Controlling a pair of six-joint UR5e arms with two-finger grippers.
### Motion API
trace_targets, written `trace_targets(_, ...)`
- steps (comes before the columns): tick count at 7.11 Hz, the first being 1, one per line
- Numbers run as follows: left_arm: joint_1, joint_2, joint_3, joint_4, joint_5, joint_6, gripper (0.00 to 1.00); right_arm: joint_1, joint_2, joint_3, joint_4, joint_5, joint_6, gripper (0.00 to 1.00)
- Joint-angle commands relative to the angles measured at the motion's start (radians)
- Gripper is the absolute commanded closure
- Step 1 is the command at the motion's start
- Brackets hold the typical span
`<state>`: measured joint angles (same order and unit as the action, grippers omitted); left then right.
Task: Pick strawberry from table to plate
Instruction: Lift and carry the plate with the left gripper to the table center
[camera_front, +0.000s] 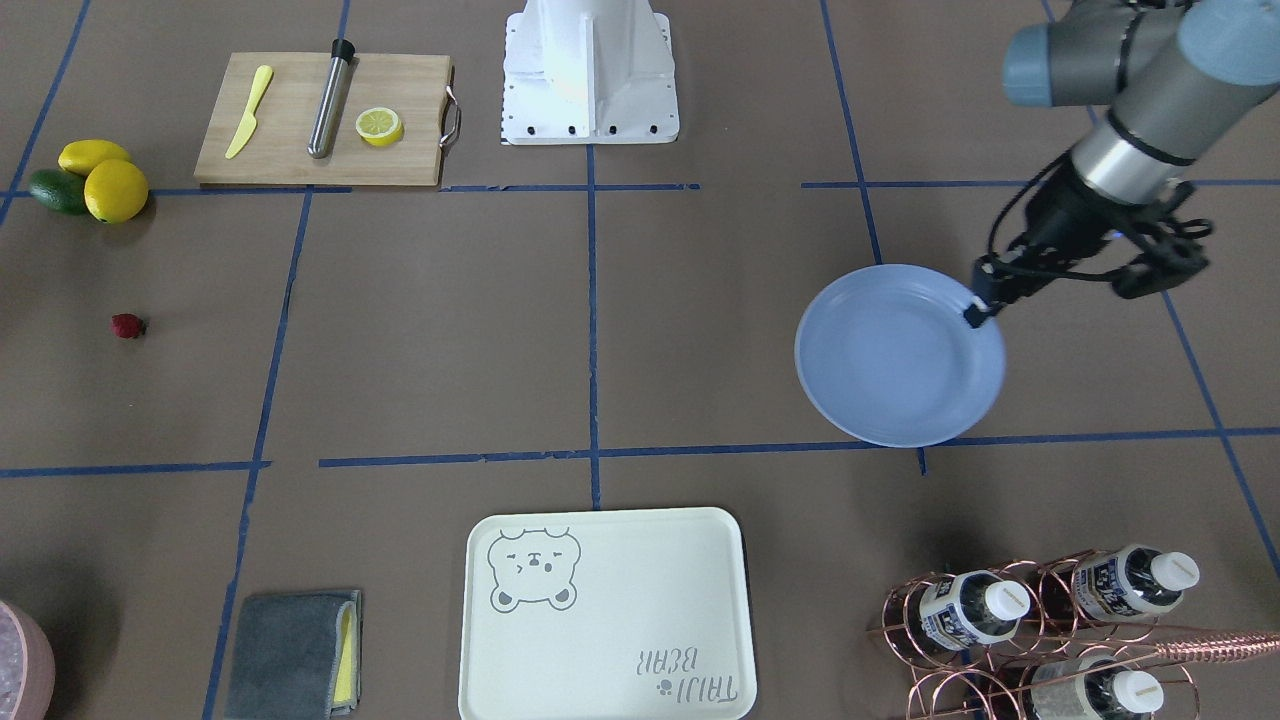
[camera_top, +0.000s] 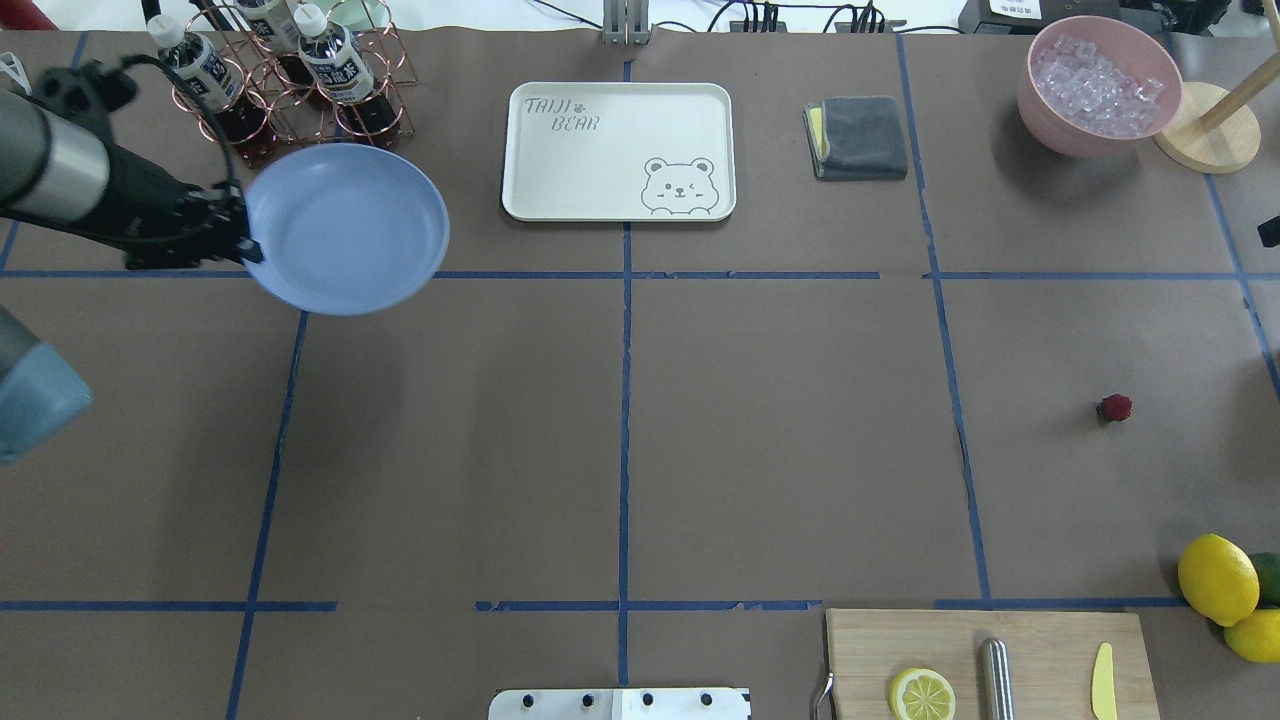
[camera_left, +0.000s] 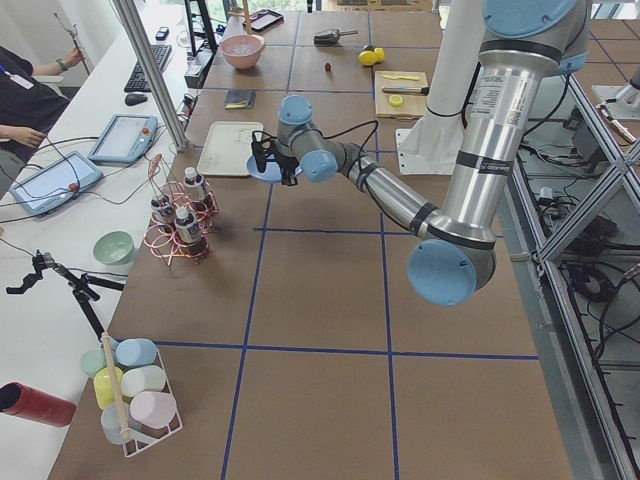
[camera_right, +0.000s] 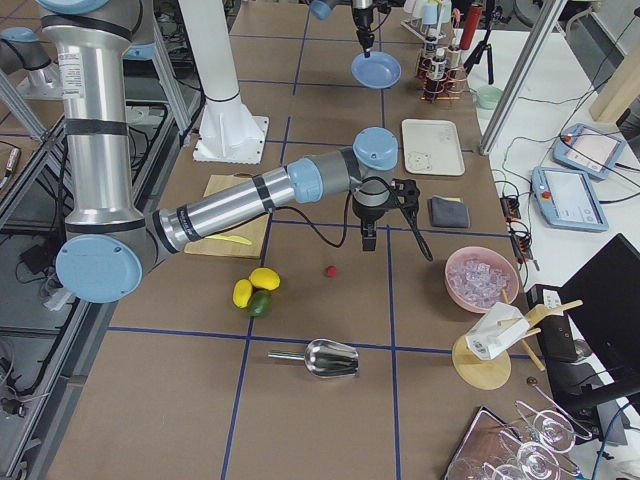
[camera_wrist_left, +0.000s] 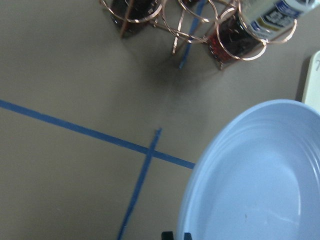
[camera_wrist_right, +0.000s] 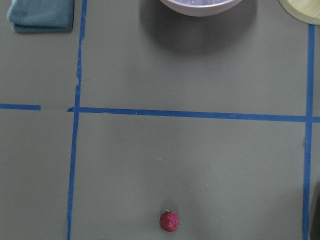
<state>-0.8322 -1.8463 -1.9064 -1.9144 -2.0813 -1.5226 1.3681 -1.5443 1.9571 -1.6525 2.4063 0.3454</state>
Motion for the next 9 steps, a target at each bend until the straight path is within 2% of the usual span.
trace_targets(1,0.256,-0.121,0.029,0.003,0.169,-0.285,1.0,-0.09,-0.011,0.003,0.167,-0.071,0.207,0.0)
trace_targets(2,0.304,-0.163,0.062,0.002,0.209,-0.339,1.0,-0.133,-0.011,0.003,0.227,-0.096,0.298,0.0)
trace_targets(4,0.384,-0.189,0.099,-0.003,0.271,-0.37,1.0,-0.155,-0.016,0.003,0.25,-0.098,0.319,0.0)
trace_targets(7,0.421,-0.214,0.132,-0.014,0.271,-0.364,1.0,-0.155,-0.019,0.003,0.25,-0.095,0.319,0.0)
trace_targets(8,0.423,-0.209,0.15,-0.015,0.274,-0.358,0.01,-0.155,-0.02,0.003,0.252,-0.095,0.319,0.0)
trace_targets(9,0.424,-0.208,0.144,-0.015,0.274,-0.355,0.0,-0.158,-0.02,0.003,0.252,-0.096,0.319,0.0)
